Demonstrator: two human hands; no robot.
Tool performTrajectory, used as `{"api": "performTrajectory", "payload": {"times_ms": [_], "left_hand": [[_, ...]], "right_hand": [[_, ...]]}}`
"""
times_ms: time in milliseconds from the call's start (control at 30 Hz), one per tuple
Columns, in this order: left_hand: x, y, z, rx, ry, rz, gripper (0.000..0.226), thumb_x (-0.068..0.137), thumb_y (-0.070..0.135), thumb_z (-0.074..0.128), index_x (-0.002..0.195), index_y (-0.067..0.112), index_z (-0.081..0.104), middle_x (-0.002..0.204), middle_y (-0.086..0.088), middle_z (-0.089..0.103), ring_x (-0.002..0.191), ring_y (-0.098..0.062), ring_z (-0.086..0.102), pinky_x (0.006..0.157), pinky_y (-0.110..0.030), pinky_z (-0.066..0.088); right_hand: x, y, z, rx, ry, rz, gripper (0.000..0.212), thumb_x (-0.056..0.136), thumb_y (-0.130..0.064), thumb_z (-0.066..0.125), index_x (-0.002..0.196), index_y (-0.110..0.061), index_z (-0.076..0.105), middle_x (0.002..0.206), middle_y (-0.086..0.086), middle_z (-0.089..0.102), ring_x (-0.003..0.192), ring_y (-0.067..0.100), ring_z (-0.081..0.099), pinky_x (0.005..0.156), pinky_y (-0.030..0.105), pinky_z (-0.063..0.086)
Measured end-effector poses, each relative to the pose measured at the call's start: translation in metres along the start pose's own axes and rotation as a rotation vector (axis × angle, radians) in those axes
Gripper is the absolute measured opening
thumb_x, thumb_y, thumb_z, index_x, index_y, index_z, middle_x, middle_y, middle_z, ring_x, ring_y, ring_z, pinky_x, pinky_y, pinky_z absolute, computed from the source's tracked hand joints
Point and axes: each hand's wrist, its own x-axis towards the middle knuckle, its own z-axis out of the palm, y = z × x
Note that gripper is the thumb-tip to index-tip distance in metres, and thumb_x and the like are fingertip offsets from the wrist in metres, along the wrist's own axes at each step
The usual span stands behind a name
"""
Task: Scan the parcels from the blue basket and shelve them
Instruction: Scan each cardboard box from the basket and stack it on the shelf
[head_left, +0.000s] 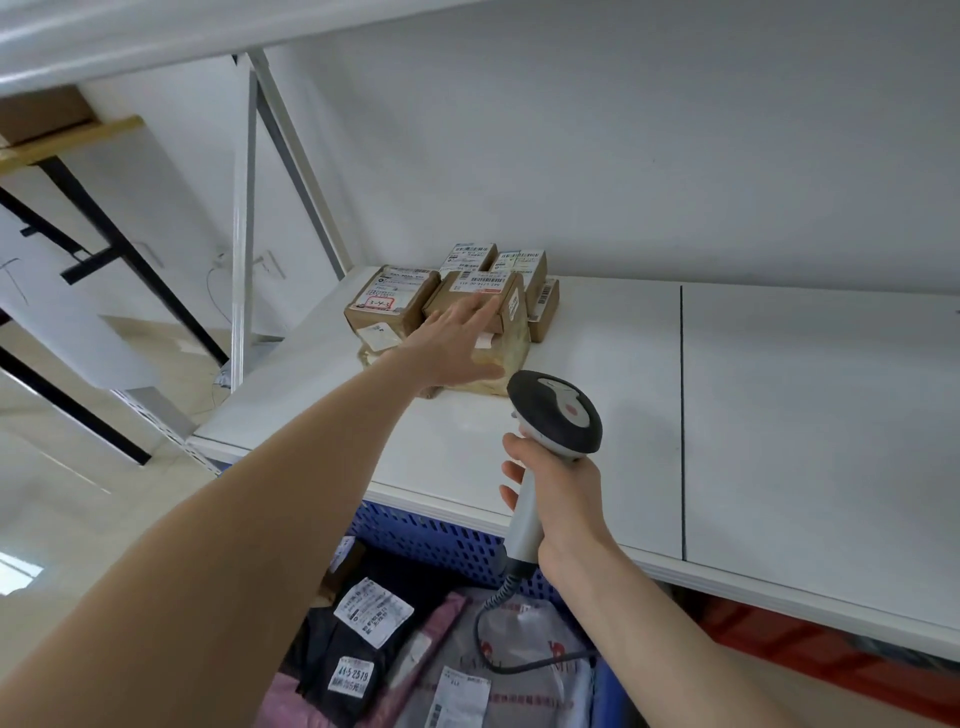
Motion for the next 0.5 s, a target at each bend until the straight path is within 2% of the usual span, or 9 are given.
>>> {"api": "performTrajectory", "payload": {"times_ms": [133, 233, 333, 500], "left_hand": [[-0.036, -0.004, 0.004, -0.025, 0.08, -0.04, 0.086, 0.088, 0.049, 0.06, 0.153, 0.026, 0.007, 0.159, -0.005, 0.01, 0.138, -0.03, 0.033, 0.108, -0.042, 0.034], [-0.082, -0.003, 0.012, -0.058, 0.116, -0.102, 0.077, 0.091, 0.045, 0.056, 0.152, 0.021, 0.015, 0.157, -0.004, 0.018, 0.127, -0.029, 0.046, 0.098, -0.042, 0.042], [-0.137, -0.01, 0.029, -0.077, 0.094, -0.126, 0.066, 0.094, 0.039, 0.054, 0.15, 0.019, 0.024, 0.152, -0.004, 0.026, 0.116, -0.03, 0.053, 0.089, -0.04, 0.045], [-0.22, -0.037, 0.081, -0.126, -0.014, -0.301, 0.06, 0.096, 0.037, 0.052, 0.149, 0.02, 0.028, 0.15, -0.002, 0.029, 0.113, -0.026, 0.055, 0.087, -0.035, 0.044]], "right_hand": [[-0.002, 0.0, 0.0, -0.015, 0.006, -0.009, 0.011, 0.082, -0.007, 0.072, 0.087, -0.014, 0.065, 0.079, 0.002, 0.064, 0.082, 0.016, 0.061, 0.071, 0.03, 0.054], [-0.008, 0.006, 0.0, -0.055, -0.019, -0.007, 0.011, 0.083, -0.009, 0.071, 0.092, -0.013, 0.065, 0.083, 0.002, 0.065, 0.082, 0.016, 0.062, 0.071, 0.031, 0.054], [-0.016, 0.024, 0.001, -0.164, -0.053, 0.035, 0.018, 0.083, -0.012, 0.07, 0.1, -0.007, 0.066, 0.087, 0.005, 0.066, 0.077, 0.016, 0.063, 0.066, 0.029, 0.054], [-0.035, 0.088, -0.002, -0.363, -0.131, 0.22, 0.016, 0.085, -0.017, 0.072, 0.092, -0.003, 0.068, 0.076, 0.01, 0.066, 0.061, 0.018, 0.06, 0.061, 0.031, 0.052]]}}
